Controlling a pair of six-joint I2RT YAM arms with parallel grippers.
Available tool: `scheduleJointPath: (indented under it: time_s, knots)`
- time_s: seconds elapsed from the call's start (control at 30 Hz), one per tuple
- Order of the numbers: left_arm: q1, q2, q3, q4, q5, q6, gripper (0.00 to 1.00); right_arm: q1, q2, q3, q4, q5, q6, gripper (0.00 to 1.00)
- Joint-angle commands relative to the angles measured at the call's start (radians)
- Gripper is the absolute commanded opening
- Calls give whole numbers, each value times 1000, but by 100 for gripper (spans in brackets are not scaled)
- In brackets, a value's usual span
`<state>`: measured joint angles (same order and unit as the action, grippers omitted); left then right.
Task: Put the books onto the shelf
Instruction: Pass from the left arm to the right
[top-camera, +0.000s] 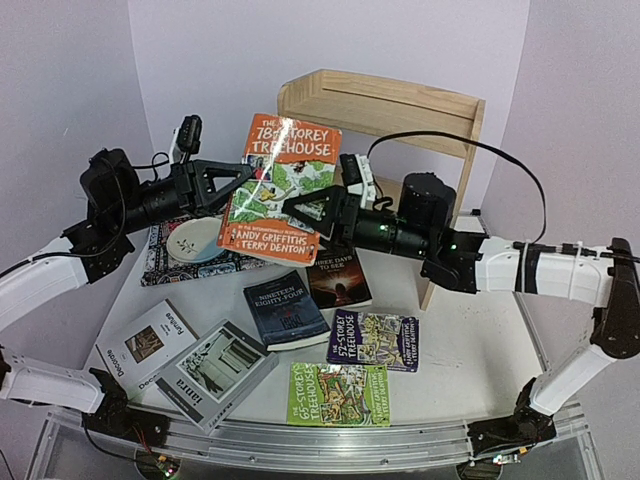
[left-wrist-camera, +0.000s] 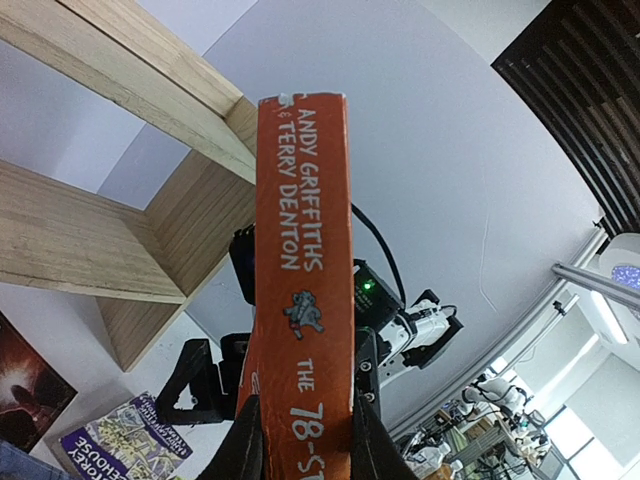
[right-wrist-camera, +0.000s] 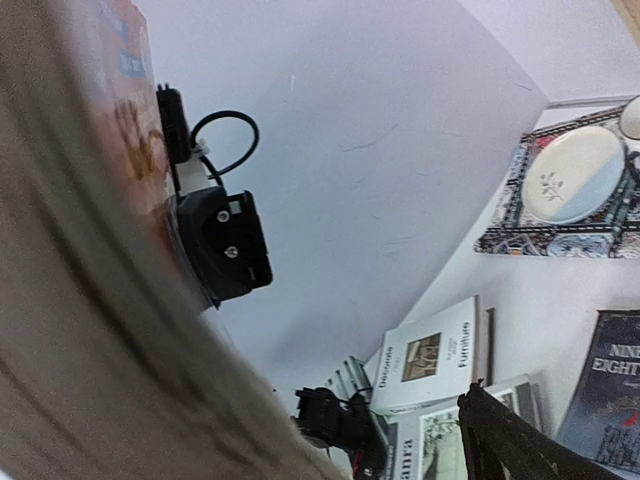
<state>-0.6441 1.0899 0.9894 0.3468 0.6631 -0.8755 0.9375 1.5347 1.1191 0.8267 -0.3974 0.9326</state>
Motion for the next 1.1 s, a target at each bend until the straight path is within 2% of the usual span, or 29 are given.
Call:
scheduleJointPath:
  time_s: [0.0,0.1,0.2,0.37,0.43,0.5,0.63,0.67,0.77,0.8,0.83,0.9,1.07]
  knots:
    - [-6,-5,53,234,62,-100,0,-3,37,4,235,-74,116,90]
    - [-6,-6,42,244,59,-93,0,-2,38,3,259,-81,130,68]
    - [-6,-18,23,244,51,-68,0,-3,13,-21,259,-66,117,52]
    - [-5,-16,8,243,54,-45,1,-4,-31,-55,233,-50,87,39]
    - [-5,-8,7,243,58,-40,2,-3,-38,-61,217,-52,76,37]
    - [-4,-6,7,243,63,-18,6,-4,-50,-65,201,-52,65,30]
    - [-2,1,-3,239,77,34,24,-4,-89,-70,117,-40,-2,11]
    - [0,9,-2,236,85,38,34,-4,-102,-70,82,-31,-29,8]
    - [9,41,-1,225,126,48,77,-3,-137,-51,-73,-22,-121,8]
    - [15,50,1,216,147,57,87,-3,-146,-34,-134,-22,-163,8]
    - [20,59,5,203,170,75,93,-3,-155,-15,-195,-17,-197,8]
    - [33,74,26,99,190,149,97,-4,-175,4,-304,7,-269,8]
    - [32,119,93,-221,84,388,97,-3,-198,46,-477,-5,-420,8]
